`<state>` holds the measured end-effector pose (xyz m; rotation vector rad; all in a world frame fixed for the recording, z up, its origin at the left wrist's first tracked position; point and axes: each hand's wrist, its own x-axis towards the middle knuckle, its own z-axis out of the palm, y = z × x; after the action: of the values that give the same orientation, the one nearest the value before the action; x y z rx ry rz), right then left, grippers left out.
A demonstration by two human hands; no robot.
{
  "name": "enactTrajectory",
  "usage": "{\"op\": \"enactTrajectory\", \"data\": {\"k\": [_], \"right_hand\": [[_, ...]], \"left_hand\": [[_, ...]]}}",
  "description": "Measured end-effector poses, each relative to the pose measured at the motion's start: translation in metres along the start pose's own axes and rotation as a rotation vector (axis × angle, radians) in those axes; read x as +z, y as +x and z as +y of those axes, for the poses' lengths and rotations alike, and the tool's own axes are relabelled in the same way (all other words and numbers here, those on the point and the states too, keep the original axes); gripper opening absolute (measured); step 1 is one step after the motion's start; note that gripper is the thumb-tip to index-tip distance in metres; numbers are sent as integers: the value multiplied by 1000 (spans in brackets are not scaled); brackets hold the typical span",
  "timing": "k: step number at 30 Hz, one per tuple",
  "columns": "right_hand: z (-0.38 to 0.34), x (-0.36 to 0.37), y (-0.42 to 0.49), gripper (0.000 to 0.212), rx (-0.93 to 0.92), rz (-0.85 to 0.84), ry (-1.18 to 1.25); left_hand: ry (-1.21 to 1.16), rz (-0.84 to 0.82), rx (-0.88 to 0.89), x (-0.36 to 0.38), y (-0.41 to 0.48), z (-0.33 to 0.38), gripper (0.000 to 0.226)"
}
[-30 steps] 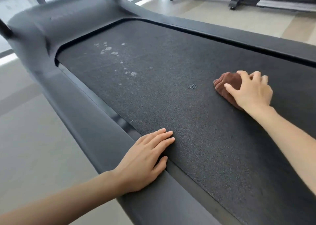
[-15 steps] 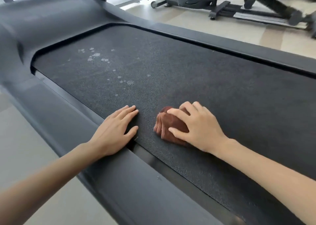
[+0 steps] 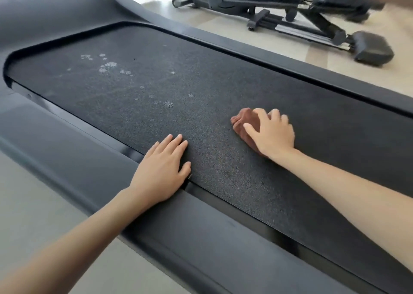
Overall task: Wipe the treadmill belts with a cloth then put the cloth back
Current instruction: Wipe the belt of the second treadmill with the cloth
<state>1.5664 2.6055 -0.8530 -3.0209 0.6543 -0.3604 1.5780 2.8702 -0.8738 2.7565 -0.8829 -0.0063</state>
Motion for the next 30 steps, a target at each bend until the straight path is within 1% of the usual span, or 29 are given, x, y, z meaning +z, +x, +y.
{"op": "enactTrajectory", "data": {"k": [3,5,7,9,11,12,14,16,19,22,24,25,27,28,30], "right_hand": [[-12,-16,-58,53,-386,-48,70],[0,-30,-93,55,-586,-110,116],[21,-37,-113,50,-709,-119,142],[33,-39,-117,46,-764,-81,136],[29,-34,-110,45,-812,-27,127],[21,-30,-105,45,-819,-10,132],[-1,-21,-89,49,-754,7,161],[-28,-12,-62,51,-633,10,165],[-65,8,2,48,-448,-15,115],[-87,22,59,48,-244,-75,110],[-96,28,75,50,-164,-80,101],[-99,28,76,50,-162,-70,86],[-98,22,65,50,-228,-69,80],[-91,17,52,50,-306,-79,82],[-69,6,17,50,-527,-48,90]], "left_hand": [[7,-12,-8,-1,-1,1,58],[-2,-15,-6,-1,-1,2,58],[-9,-8,-7,-2,-1,2,57],[-11,-5,-10,-2,-2,2,57],[-9,-7,-10,-3,-2,1,57],[-10,-8,-10,-3,-2,1,57],[-12,-13,-13,-4,-2,2,57],[-20,-9,-38,-4,-2,3,59],[-29,37,-93,-5,-5,4,59],[-7,43,-116,-6,-15,7,55],[-6,30,-114,-7,-20,7,55],[-4,26,-110,-7,-22,6,55],[0,27,-106,-6,-22,3,55],[-1,36,-113,-5,-23,3,55],[-4,60,-119,-5,-22,4,55]]}}
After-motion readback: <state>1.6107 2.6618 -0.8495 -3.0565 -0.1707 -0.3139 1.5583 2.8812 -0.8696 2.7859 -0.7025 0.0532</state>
